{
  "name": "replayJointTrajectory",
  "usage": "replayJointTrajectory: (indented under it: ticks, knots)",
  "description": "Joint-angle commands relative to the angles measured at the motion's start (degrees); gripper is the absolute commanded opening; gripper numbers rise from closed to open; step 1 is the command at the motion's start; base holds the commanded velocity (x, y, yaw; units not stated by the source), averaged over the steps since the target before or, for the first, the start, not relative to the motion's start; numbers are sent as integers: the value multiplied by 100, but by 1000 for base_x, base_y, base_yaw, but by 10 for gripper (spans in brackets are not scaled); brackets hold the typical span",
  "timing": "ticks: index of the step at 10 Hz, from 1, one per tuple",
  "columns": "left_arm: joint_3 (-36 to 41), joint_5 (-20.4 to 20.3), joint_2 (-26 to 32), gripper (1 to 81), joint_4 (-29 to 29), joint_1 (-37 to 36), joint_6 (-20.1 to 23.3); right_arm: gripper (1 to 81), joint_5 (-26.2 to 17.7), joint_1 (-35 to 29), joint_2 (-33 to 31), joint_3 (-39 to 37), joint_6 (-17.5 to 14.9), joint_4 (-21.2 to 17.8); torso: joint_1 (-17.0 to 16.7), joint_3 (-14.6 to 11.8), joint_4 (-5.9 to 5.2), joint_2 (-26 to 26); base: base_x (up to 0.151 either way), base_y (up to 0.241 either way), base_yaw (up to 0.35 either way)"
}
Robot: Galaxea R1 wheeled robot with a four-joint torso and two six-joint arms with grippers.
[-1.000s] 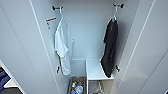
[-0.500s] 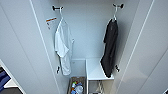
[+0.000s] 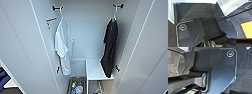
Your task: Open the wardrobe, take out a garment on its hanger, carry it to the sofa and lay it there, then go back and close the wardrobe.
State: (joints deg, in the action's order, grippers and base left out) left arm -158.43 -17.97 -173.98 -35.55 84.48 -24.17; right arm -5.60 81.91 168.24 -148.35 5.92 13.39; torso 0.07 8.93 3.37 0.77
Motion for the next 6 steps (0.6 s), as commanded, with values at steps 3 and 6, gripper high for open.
replayJointTrajectory:
  ticks: [3, 6]
  knots:
    - [14, 813, -119, 811, 30, -172, -360, 811, -205, -144, 186, -228, -1049, -1418, 0, 0, 0, 0, 0, 0, 0]
    - [14, 813, -199, 811, 13, -155, -378, 811, -240, -100, 502, -642, -1085, -1382, 0, 0, 0, 0, 0, 0, 0]
